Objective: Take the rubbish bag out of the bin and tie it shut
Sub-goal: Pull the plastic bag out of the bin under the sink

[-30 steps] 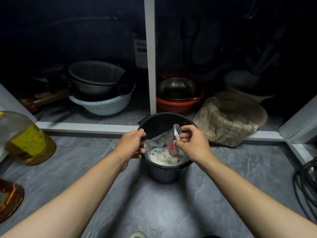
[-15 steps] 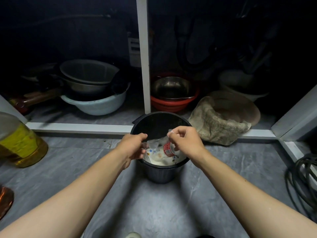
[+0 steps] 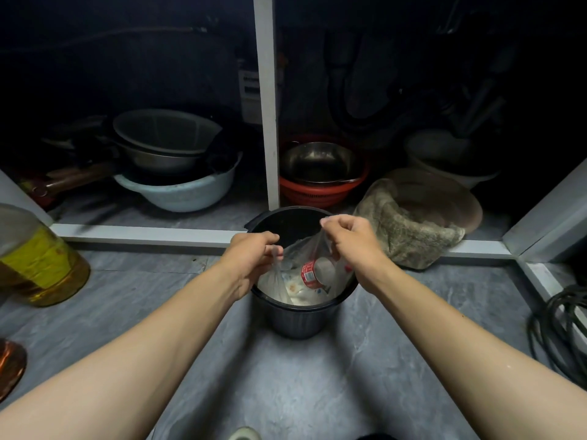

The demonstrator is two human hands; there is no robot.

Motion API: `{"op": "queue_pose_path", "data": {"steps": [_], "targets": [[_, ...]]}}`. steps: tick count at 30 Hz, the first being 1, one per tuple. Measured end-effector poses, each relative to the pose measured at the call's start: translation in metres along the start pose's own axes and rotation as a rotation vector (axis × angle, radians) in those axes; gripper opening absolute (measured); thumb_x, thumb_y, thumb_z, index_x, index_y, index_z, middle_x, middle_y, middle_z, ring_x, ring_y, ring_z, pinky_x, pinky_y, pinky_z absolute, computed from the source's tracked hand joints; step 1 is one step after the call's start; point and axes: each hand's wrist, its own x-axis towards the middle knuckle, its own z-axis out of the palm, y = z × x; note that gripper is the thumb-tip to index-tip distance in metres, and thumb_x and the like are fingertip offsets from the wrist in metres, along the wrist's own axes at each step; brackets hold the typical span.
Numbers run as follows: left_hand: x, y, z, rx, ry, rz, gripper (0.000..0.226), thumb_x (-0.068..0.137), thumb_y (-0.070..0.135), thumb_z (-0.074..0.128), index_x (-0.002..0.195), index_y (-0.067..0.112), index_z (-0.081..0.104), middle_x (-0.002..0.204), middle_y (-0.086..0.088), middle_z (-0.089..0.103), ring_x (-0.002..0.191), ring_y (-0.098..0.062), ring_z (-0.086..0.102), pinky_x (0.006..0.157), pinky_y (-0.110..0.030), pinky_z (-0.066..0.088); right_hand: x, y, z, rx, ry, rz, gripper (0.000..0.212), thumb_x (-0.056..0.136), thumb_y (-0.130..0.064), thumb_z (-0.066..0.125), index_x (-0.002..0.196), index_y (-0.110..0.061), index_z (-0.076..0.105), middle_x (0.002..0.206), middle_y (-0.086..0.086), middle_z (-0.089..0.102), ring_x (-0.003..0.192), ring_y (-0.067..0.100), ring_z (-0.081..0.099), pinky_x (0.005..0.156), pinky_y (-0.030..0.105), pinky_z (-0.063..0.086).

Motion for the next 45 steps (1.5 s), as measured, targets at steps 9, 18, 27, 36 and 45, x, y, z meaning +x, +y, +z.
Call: {"op": "queue_pose_path", "data": {"steps": [9,18,27,36,45], "targets": [[-0.026,0.034,0.007,-0.061,-0.017,0.177,0.009,0.092,0.010,0.058,0.090,0.005,0.065,0.062,-0.005,0.063,0.074,-0.022,0.066,0.098,-0.042,0.050,-0.004,-0.037,-0.004,0.062,0.025,-0.170,0.018,0.095,-0.021,0.060,0.100,-0.009,0.073,0.079,0.003,0.063,0.072,0.009,0.055,0.068,0.024,0.043],[-0.080,0.072,0.007,-0.053,0.000,0.393,0.014,0.093,0.007,0.055,0.099,0.003,0.067,0.078,-0.009,0.059,0.073,-0.019,0.060,0.082,-0.033,0.054,-0.030,-0.094,-0.013,0.147,0.017,-0.345,0.029,0.096,-0.018,0.060,0.122,-0.010,0.068,0.110,-0.002,0.072,0.091,-0.001,0.064,0.077,0.012,0.049],[-0.144,0.128,-0.001,-0.091,0.006,0.564,0.017,0.094,0.005,0.054,0.106,0.002,0.066,0.078,-0.007,0.064,0.075,-0.018,0.063,0.079,-0.033,0.058,-0.065,-0.169,-0.028,0.188,-0.019,-0.483,0.023,0.096,-0.019,0.061,0.115,-0.010,0.071,0.063,-0.020,0.061,0.055,-0.008,0.055,0.054,0.007,0.039],[-0.191,0.156,-0.013,-0.093,0.089,0.685,0.019,0.094,0.011,0.057,0.107,0.009,0.070,0.096,-0.011,0.067,0.075,-0.015,0.058,0.077,-0.031,0.054,-0.100,-0.221,-0.031,0.201,-0.052,-0.570,0.016,0.097,-0.019,0.059,0.090,-0.008,0.068,0.057,-0.013,0.044,0.052,0.000,0.041,0.053,0.013,0.037],[-0.239,0.136,-0.039,-0.106,0.144,0.751,0.017,0.092,0.012,0.059,0.104,0.011,0.071,0.089,-0.008,0.069,0.071,-0.014,0.057,0.065,-0.025,0.051,-0.140,-0.228,-0.016,0.293,-0.225,-0.559,0.012,0.098,-0.016,0.057,0.097,-0.009,0.066,0.055,-0.004,0.036,0.043,0.006,0.030,0.041,0.019,0.028]]}}
